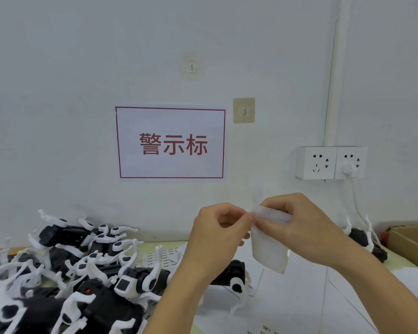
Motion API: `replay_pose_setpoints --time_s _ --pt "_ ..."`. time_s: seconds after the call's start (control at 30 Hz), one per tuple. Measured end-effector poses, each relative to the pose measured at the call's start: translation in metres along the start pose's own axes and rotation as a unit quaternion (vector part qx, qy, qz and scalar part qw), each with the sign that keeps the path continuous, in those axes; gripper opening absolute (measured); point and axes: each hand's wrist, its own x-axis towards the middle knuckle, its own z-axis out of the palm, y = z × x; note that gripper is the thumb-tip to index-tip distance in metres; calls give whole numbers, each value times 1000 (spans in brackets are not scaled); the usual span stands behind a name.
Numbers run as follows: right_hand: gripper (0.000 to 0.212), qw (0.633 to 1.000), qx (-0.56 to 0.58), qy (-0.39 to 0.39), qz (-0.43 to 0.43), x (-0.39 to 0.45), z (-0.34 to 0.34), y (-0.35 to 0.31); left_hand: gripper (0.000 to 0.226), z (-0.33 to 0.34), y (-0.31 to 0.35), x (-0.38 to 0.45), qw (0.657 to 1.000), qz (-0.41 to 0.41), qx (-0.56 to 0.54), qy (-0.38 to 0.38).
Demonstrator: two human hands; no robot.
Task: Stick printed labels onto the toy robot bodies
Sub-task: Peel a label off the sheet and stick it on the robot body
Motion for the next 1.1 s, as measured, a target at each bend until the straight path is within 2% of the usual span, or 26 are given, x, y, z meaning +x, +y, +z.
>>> replay_pose_setpoints --time_s 0.27,0.57,0.73,0.83,0.93,1.1 --pt "27 998 61 -27 11 -1 -4 2 14 -8 0 0 994 -45 -94 -37" --pt "21 999 43 -14 7 0 -5 4 18 -6 -1 2 1000 -2 9 -19" --pt "22 998 51 -24 23 -1 -4 1 27 -5 -1 3 999 -24 11 20" --pt "17 996 40 -25 75 -1 -9 5 20 -11 -3 3 994 -67 16 89" --pt "16 984 23 -26 173 -3 -24 24 15 -19 -5 4 985 -98 8 141" --pt "18 941 -81 -4 327 -7 -42 74 12 -21 -8 6 982 -114 4 152"
